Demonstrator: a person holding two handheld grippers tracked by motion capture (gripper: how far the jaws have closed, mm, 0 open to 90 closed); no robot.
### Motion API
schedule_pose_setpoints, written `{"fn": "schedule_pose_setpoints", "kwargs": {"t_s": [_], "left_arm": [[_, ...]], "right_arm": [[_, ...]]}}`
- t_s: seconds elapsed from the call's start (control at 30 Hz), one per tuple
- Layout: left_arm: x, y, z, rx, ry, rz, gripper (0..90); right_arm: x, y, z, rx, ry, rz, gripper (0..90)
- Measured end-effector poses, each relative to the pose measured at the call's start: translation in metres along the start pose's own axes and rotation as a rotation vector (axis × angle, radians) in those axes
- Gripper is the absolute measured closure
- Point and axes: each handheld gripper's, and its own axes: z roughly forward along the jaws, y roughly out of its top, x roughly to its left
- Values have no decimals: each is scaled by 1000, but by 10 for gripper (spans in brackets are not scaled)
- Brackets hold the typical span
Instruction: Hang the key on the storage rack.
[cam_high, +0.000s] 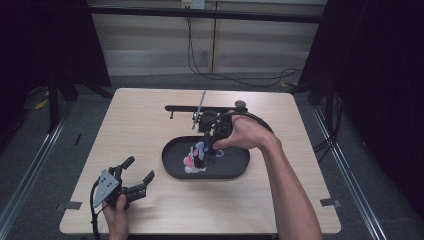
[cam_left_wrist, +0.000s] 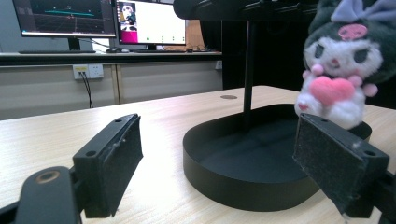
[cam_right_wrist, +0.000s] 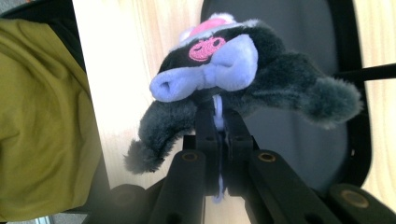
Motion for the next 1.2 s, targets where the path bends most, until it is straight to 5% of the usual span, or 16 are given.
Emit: {"fn": "schedule_pose_setpoints", "kwargs": {"t_s": [1.2], "left_arm": [[0,0,0,0,-5,5,153]], "right_arm": [[-65,31,-22,59,10,49,874]]}}
